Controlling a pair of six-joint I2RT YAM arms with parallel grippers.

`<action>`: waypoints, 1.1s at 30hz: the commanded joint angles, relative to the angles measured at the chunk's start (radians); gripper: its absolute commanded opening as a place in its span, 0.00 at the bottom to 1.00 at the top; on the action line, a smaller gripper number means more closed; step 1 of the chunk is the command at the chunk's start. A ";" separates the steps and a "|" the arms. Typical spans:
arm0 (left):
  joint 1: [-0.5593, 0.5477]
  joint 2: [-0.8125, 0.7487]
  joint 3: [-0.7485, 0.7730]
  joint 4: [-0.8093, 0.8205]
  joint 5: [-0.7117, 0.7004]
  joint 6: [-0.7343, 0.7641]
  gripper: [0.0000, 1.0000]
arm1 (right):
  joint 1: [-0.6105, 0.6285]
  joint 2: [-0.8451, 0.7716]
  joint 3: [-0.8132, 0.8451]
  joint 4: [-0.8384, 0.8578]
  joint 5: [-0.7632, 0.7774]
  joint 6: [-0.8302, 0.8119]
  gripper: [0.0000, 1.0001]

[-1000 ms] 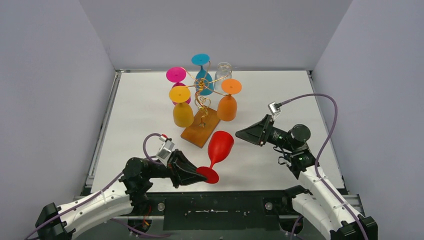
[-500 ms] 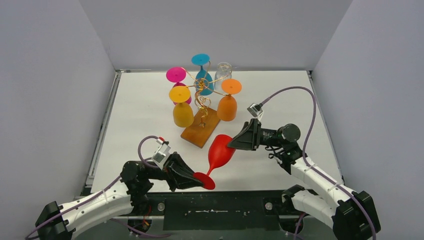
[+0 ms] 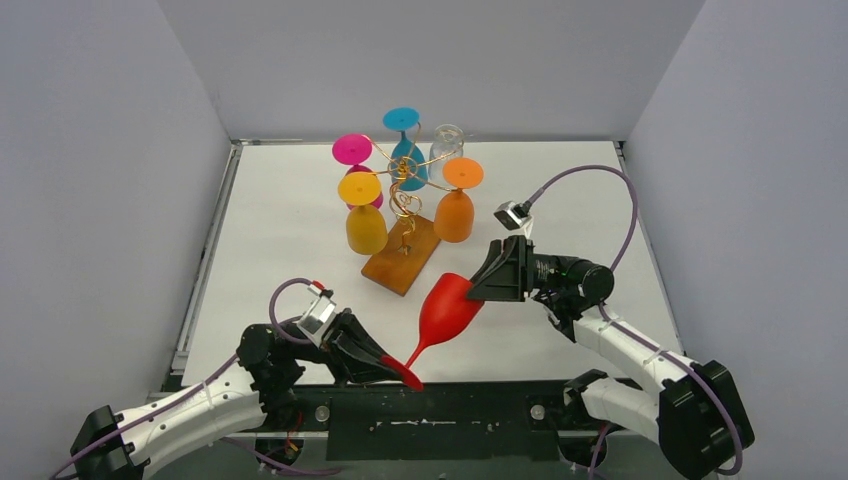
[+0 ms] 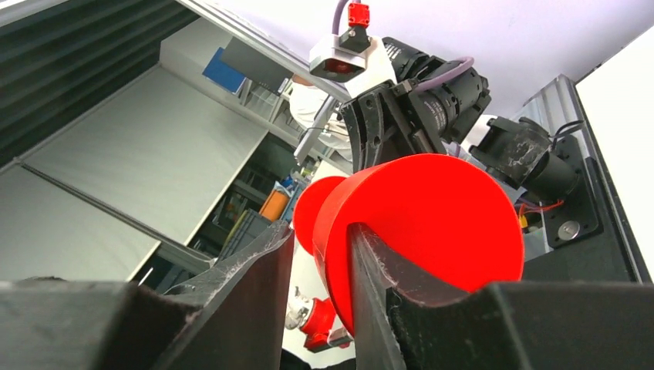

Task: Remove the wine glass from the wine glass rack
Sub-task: Place the wine glass at the center of the board.

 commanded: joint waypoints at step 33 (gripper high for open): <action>0.009 -0.126 0.215 -0.758 -0.303 0.309 0.78 | 0.015 -0.191 0.311 -1.407 0.110 -1.033 0.00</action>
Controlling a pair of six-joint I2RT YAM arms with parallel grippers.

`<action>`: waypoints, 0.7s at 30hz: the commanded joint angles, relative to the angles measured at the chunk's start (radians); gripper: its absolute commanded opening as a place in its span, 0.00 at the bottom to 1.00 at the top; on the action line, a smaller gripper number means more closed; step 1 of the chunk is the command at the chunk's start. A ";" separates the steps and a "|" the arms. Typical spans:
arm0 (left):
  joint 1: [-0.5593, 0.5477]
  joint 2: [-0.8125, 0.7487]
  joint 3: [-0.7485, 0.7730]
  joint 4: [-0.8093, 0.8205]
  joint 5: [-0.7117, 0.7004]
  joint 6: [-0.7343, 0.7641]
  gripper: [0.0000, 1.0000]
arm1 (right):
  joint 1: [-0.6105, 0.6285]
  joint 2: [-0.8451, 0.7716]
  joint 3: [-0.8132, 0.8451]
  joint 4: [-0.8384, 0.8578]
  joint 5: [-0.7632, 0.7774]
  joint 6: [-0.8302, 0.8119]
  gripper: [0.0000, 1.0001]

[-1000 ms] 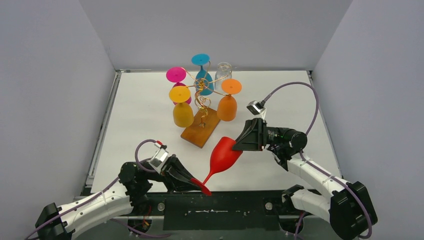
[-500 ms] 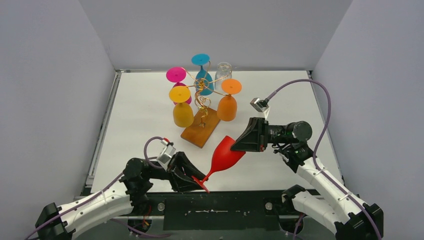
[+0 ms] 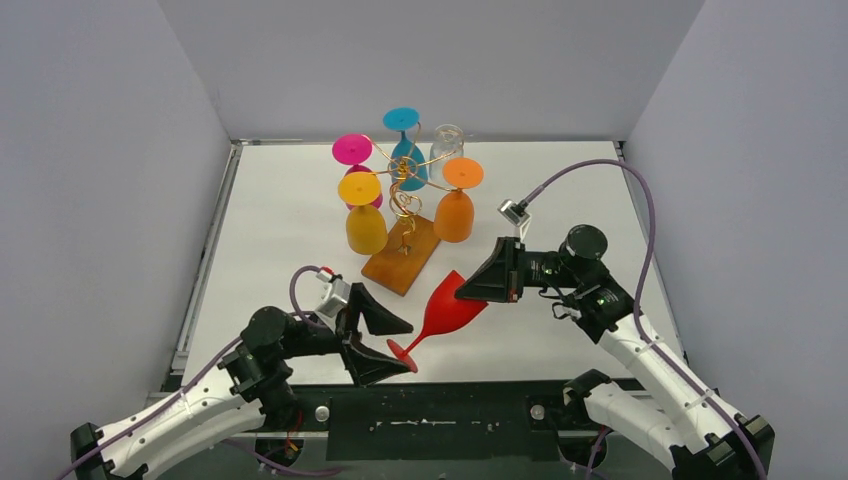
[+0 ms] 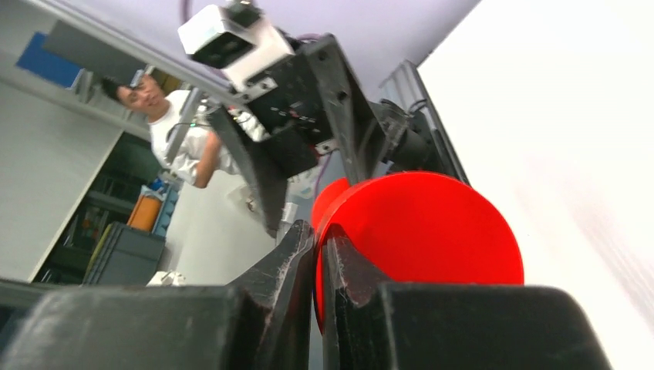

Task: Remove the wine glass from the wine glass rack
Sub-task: Place the wine glass at the center of the board.

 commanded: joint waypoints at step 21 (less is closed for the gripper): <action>0.003 -0.204 0.278 -0.998 -1.137 -0.014 0.97 | 0.006 -0.027 0.237 -0.875 1.174 -0.382 0.00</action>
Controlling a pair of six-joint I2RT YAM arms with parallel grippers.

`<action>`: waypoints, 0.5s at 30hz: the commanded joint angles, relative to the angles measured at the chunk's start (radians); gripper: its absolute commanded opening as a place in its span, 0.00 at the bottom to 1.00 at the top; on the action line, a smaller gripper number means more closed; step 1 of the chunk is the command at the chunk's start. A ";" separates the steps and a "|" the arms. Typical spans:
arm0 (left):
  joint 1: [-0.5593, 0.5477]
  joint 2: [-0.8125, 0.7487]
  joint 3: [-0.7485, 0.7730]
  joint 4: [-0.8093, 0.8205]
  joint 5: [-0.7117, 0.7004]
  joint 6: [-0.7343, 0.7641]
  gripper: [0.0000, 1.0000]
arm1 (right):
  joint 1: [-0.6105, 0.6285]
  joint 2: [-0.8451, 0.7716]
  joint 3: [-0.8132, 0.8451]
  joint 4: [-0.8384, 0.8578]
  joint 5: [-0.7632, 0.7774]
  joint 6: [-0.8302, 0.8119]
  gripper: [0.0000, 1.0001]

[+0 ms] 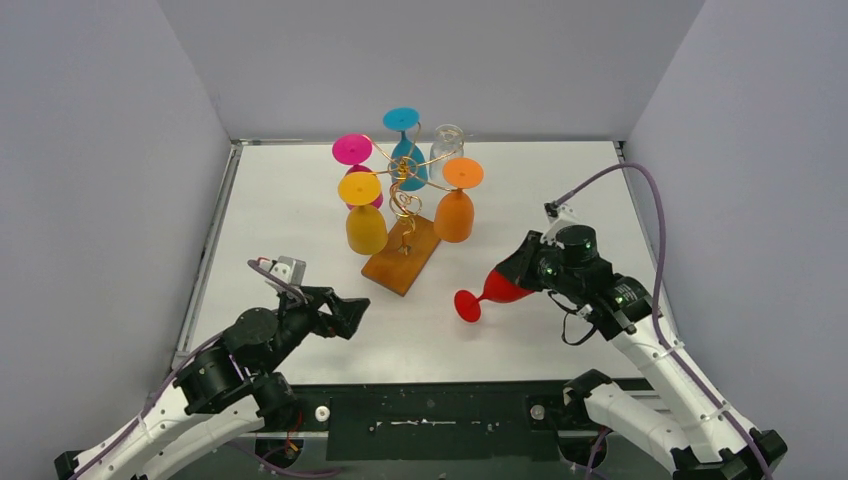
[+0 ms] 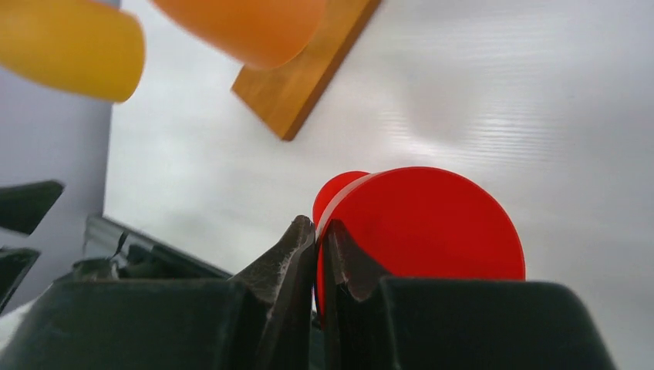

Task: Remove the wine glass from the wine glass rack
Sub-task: Place the wine glass at the center of the board.

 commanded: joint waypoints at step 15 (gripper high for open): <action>-0.002 0.059 0.081 -0.177 -0.365 0.030 0.97 | 0.009 0.218 0.227 -0.022 0.489 -0.191 0.00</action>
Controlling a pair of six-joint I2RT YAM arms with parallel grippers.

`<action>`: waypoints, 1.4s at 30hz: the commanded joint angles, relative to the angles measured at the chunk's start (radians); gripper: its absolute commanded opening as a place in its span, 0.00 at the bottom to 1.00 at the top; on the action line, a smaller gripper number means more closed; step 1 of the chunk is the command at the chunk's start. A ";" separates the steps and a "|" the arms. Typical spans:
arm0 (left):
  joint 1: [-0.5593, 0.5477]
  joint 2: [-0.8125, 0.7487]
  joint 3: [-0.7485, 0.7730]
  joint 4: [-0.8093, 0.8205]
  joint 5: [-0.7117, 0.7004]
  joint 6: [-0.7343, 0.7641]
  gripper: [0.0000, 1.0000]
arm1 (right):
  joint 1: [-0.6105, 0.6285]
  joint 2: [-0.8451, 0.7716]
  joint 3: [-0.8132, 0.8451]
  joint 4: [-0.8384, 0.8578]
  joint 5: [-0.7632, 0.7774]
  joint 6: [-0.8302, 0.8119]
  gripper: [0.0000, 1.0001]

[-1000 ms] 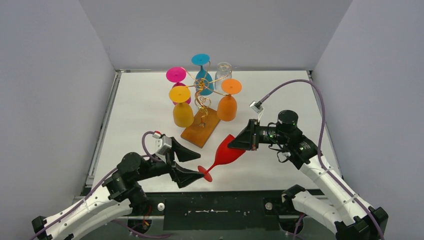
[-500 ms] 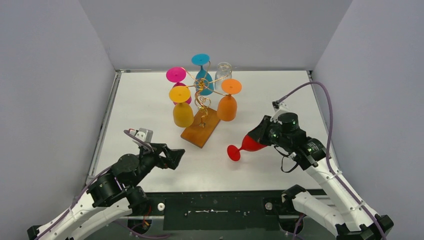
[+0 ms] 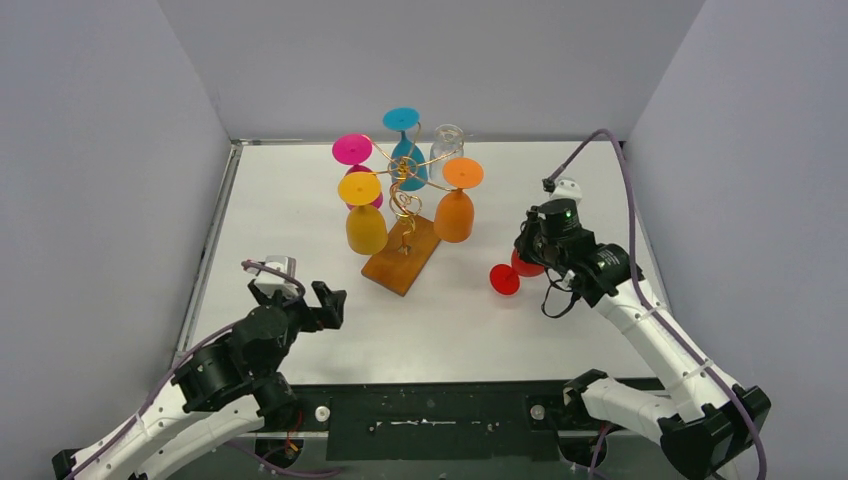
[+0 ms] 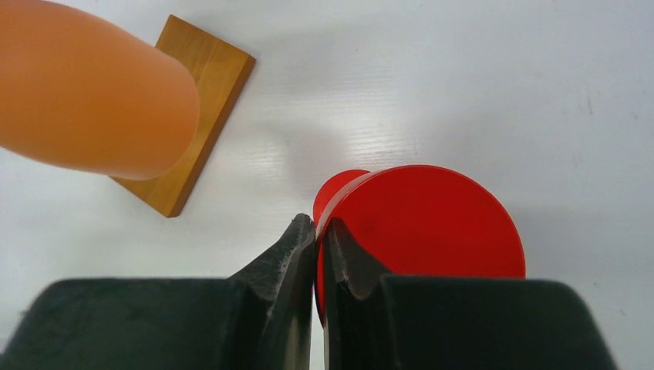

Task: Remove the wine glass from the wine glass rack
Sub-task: Place the wine glass at the center of the board.

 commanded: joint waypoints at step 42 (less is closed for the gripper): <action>0.002 0.077 -0.028 0.058 -0.175 -0.031 0.97 | -0.113 0.686 0.370 0.229 0.112 -0.212 0.00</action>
